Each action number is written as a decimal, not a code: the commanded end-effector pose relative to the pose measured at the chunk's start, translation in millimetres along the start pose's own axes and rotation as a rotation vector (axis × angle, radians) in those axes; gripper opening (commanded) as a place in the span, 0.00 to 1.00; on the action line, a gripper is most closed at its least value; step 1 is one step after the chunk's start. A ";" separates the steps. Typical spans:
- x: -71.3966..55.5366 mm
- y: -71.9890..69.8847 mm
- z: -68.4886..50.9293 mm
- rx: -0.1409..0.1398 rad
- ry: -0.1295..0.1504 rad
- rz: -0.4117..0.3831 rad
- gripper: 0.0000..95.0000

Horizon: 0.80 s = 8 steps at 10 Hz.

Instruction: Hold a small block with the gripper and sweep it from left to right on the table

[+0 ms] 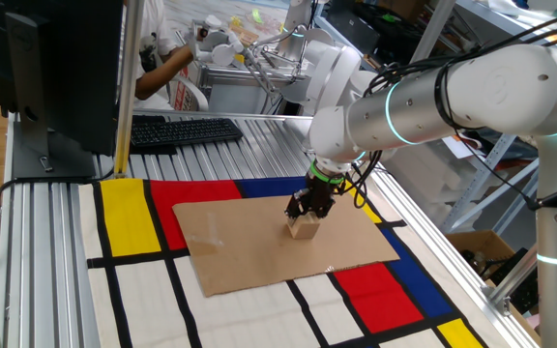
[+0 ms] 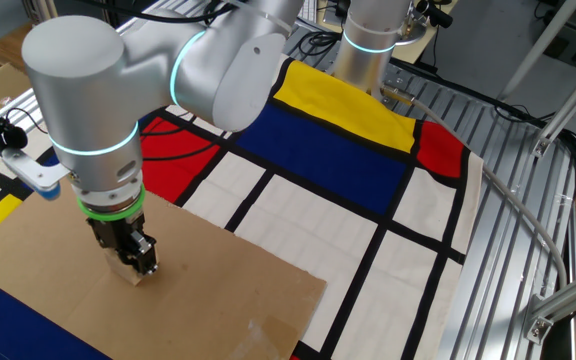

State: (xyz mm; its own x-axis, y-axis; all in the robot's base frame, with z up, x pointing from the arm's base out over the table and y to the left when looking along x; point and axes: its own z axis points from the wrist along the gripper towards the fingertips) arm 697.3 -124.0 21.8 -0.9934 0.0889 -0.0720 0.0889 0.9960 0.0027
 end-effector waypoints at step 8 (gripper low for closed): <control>8.2 19.6 0.6 -0.004 -0.003 0.032 0.00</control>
State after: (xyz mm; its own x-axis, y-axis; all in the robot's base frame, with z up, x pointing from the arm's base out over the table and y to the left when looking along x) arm 690.4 -104.2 21.3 -0.9899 0.1196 -0.0765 0.1190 0.9928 0.0120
